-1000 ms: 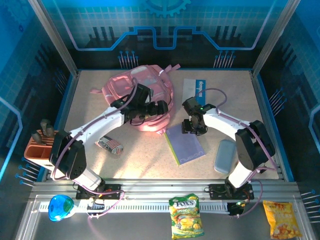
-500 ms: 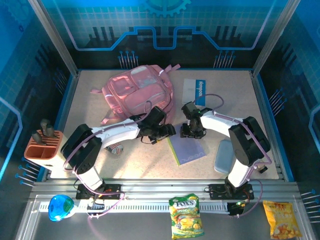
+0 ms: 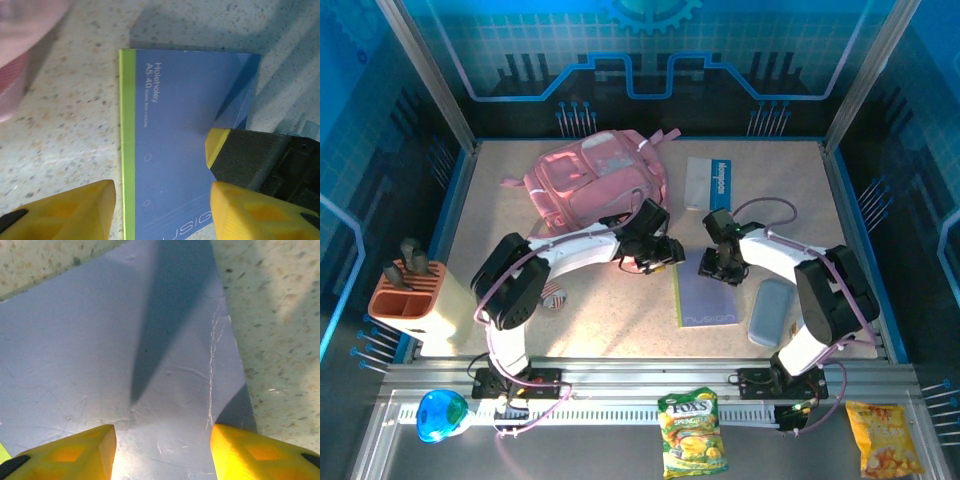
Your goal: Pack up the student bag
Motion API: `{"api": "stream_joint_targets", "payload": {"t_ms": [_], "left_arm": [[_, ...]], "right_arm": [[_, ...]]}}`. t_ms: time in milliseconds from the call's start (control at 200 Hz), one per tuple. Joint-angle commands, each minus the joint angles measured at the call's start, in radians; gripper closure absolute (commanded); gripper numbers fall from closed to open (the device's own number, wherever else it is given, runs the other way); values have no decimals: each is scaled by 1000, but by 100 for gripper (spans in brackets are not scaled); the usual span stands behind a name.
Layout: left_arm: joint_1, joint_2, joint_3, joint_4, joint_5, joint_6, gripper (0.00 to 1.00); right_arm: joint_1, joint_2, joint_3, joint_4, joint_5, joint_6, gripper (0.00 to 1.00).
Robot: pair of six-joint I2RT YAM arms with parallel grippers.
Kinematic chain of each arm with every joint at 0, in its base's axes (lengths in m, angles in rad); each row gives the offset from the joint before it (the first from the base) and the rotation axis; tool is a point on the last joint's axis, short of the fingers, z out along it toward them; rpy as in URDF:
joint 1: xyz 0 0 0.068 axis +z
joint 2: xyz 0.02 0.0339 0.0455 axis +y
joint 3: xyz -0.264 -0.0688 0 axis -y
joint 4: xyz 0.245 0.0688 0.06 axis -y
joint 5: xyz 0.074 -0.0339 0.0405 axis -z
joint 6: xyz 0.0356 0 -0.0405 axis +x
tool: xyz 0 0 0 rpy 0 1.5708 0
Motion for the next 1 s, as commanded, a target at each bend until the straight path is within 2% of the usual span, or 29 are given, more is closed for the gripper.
{"api": "stream_joint_targets", "payload": {"t_ms": [0, 130, 310, 510, 680, 845, 995], "left_arm": [[0, 50, 38, -53, 46, 59, 51], [4, 88, 46, -40, 73, 59, 52], [6, 135, 76, -46, 97, 79, 51], [5, 173, 92, -41, 108, 86, 47], [6, 185, 93, -6, 138, 89, 48], [5, 197, 90, 32, 174, 88, 44], [6, 198, 86, 73, 207, 92, 45]], "right_arm": [[-26, -71, -14, -31, -22, 24, 46], [-47, -96, -15, -31, -64, 9, 47], [-63, -41, -17, -39, -84, 7, 46], [-63, 1, -25, -1, -134, 22, 40], [-66, 15, -53, 6, -148, 31, 39], [-68, 24, -61, 22, -159, 41, 38], [-70, 29, -68, 30, -165, 48, 39]]}}
